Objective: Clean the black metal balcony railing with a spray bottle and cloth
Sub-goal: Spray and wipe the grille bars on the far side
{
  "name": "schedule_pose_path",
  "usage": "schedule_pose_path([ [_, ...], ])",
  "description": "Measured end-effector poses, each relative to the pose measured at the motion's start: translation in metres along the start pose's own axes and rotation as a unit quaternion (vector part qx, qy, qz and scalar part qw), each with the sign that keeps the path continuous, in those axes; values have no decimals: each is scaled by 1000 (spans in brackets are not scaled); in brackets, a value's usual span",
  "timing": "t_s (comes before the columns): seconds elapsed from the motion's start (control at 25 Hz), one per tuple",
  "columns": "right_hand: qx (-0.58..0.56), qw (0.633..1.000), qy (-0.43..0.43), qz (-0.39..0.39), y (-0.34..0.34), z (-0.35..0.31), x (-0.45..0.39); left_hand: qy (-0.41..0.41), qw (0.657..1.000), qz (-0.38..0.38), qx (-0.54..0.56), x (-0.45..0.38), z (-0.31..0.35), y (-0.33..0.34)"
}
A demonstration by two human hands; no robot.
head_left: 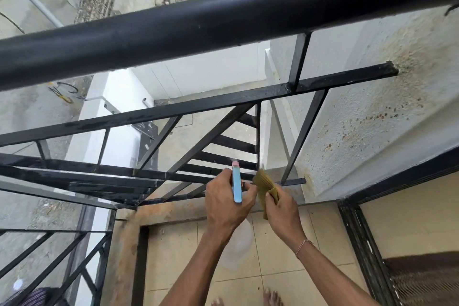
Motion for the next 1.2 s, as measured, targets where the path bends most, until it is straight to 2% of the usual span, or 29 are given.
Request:
schedule_pose_path([
  [0.28,23,998,-62,7,-24,-81,6,17,999,-31,-2,0,18,-35],
  [0.52,50,997,-54,9,-41,-125,17,-31,998,-47,-25,-5,33,-51],
  [0.64,42,998,-47,10,-51,-138,24,-40,996,-79,-6,-4,42,-59],
  [0.76,22,999,-30,21,-61,-143,33,-43,996,-72,-5,-2,52,-67],
  [1.2,-38,998,1,54,-82,-149,53,23,997,-67,27,-4,104,-87],
])
Point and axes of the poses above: each hand's wrist, its own x-axis away from the middle knuckle, its own y-axis out of the palm, z = x × y, the point moved 4 cm from there along -x, towards the middle knuckle, and after that the axes turned 5 degrees about -y, right-handed, at the moved point
